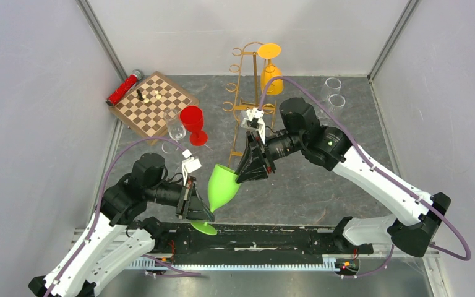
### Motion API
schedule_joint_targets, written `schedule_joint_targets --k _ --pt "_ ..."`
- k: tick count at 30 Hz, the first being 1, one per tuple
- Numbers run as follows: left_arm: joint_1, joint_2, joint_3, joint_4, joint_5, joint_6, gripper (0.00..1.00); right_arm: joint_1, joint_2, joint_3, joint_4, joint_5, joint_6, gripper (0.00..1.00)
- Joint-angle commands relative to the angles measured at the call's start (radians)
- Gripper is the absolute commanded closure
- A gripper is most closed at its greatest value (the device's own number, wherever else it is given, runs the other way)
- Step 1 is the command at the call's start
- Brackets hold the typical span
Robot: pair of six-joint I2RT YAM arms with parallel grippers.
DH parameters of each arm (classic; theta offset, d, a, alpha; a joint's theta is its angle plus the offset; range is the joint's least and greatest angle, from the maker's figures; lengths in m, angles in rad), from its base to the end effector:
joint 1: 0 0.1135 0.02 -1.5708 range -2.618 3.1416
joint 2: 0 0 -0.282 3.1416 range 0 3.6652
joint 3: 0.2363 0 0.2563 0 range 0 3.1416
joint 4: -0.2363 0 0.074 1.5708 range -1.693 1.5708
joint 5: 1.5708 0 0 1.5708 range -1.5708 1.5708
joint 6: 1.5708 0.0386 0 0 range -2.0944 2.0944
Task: Take the wine glass off the wine glass rack
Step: Place the wine glass at the center of the board.
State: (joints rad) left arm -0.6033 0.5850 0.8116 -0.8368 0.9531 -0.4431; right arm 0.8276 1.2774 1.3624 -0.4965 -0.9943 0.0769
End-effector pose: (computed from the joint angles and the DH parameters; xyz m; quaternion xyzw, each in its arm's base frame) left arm 0.0589 -0.0788 0.3285 0.2743 0.7686 -0.5575 0.1524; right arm 0.1580 0.2198 0.4264 -0.5126 0.5884 0.5693 0.2587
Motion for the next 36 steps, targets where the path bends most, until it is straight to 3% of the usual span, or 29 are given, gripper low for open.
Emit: schedule_joint_targets --k 1,8,12,16,18,24,36 --pt "0.000 -0.006 0.025 0.005 0.039 0.045 0.98 0.011 -0.001 -0.009 0.062 -0.055 -0.007 0.75" --pt "0.000 -0.007 0.023 0.006 0.030 0.044 0.98 0.031 -0.002 -0.023 0.087 -0.095 0.001 0.86" --pt "0.000 -0.007 0.021 0.006 0.021 0.044 0.97 0.042 -0.004 -0.031 0.087 -0.104 -0.002 1.00" --pt "0.000 -0.001 0.023 0.002 0.005 0.047 0.88 0.050 -0.016 -0.043 0.083 -0.100 -0.012 1.00" --pt "0.000 0.003 0.022 0.001 0.000 0.050 0.78 0.052 -0.025 -0.048 0.076 -0.086 -0.021 1.00" --pt "0.000 0.008 0.024 -0.001 -0.016 0.060 0.59 0.054 -0.051 -0.055 0.022 -0.044 -0.058 1.00" --pt "0.000 0.035 0.048 -0.001 -0.099 0.073 0.50 0.054 -0.190 -0.136 -0.084 0.097 -0.105 1.00"
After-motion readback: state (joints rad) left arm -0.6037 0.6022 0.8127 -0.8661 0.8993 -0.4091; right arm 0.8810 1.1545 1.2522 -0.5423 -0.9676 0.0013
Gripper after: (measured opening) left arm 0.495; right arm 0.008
